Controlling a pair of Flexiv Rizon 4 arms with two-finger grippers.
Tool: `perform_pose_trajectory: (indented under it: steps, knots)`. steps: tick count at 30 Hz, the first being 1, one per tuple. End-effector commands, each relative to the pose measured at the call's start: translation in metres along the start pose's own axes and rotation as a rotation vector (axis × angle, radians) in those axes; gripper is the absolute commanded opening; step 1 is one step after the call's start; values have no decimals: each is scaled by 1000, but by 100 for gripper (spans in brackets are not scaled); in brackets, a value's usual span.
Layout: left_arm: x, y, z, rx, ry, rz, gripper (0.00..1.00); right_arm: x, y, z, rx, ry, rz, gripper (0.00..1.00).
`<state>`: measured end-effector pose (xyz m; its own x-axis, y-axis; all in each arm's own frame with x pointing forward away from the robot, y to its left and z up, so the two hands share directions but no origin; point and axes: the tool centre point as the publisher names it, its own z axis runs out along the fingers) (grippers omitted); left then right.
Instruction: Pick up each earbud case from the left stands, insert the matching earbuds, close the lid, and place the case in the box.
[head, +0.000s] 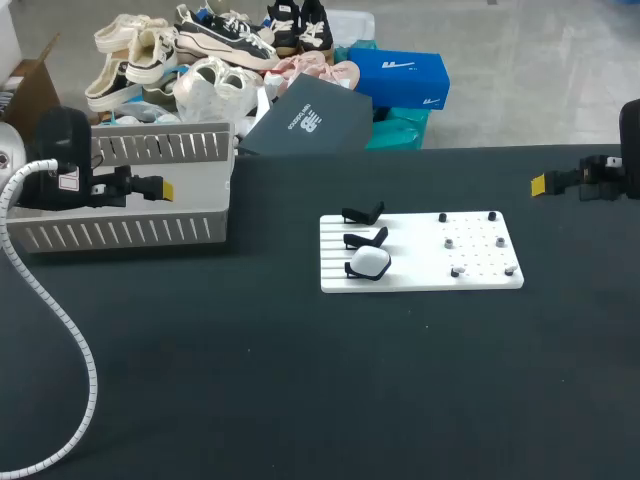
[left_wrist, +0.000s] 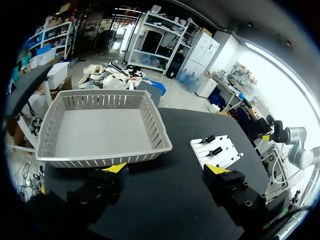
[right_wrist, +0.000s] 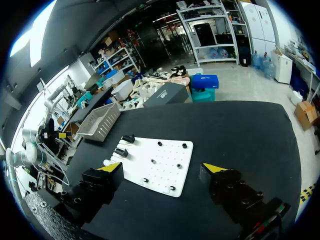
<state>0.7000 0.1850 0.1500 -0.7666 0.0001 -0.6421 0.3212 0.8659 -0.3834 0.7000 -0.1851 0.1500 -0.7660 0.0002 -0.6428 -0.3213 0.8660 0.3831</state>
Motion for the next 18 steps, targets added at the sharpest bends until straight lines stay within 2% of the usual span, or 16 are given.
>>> perform_pose_trajectory:
  steps: [1,6,9,11,15,17,18]
  knots:
    - [0,0,0,0,0,0,100,0,0,0,0,0,0,100]
    - [-6,-1,-3,76,2,24,100,0,0,0,0,0,0,100]
    - [-15,-2,-5,96,-13,92,100,0,0,0,0,0,0,100]
    - [-22,-3,-6,117,-30,154,100,0,0,0,0,0,0,100]
    - [-34,-9,-7,227,-47,307,100,0,0,0,0,0,0,100]
    - [-37,-12,-7,256,-46,347,100,0,0,0,0,0,0,100]
    - [-40,-17,-7,315,-33,410,100,0,0,0,0,0,0,100]
